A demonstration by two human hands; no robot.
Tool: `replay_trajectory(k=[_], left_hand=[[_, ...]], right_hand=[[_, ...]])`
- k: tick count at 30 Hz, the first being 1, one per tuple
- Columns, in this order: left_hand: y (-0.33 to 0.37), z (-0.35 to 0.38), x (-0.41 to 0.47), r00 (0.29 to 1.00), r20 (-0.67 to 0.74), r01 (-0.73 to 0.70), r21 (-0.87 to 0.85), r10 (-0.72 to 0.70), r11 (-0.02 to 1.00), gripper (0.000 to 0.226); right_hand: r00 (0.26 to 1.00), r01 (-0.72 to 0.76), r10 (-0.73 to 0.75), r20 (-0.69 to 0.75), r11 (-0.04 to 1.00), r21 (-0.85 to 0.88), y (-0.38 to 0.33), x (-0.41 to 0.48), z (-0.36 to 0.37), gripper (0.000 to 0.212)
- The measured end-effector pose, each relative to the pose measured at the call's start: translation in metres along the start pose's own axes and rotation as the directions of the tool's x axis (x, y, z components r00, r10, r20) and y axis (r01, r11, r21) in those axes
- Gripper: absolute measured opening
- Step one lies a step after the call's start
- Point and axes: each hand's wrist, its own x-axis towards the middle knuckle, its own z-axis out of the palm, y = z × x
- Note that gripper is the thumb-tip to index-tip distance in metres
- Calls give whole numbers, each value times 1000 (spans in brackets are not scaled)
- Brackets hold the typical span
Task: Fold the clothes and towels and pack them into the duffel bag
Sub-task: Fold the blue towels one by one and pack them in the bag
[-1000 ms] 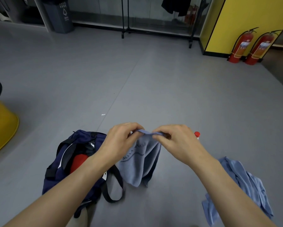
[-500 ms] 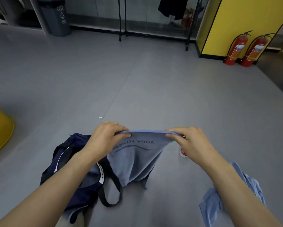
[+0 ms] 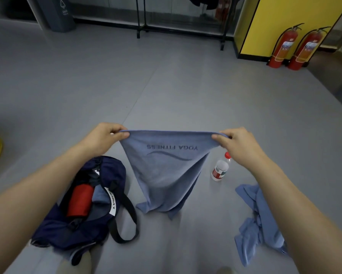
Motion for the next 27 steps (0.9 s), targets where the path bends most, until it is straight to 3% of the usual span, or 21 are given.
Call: replay_trajectory(k=[2,3,4,6,11,16,22,25,27], left_hand=[[11,3,25,984,13,177,-221,-178,959,10],[21,3,36,965,60,259,-378,-255,889,8],[31,1,47,957,97,283,-508,-273,814,6],[51,-4,71,973,92,225,-608,-214,761,6],[97,-19,104,997,-76,-64,-443,34,894,27],[112,-24,95,966,-128,-255,-312,226,915,18],[56,29,49,972,-45,-234,-178,229,956,22],[-2,78,32,986,67,-143,-118,152,983,24],[-48,110,19,986,154,-55,-90,68,994,25]], right_hand=[[998,5,-5,-62,1000,-3,-1,22,-2,40],[996,6,-6,-94,1000,1,-3,33,-5,39],[992,17,-17,-126,1000,-3,-6,43,-10,39],[979,57,-59,-195,998,-16,-10,63,-24,39],[926,153,-150,-347,988,-21,-16,87,-68,38],[885,250,-277,-374,961,-120,-4,67,-93,31],[917,224,-295,-267,937,-268,64,12,-36,32],[958,196,-246,-149,938,-285,107,-17,20,20],[977,190,-208,-37,944,-270,135,-34,60,24]])
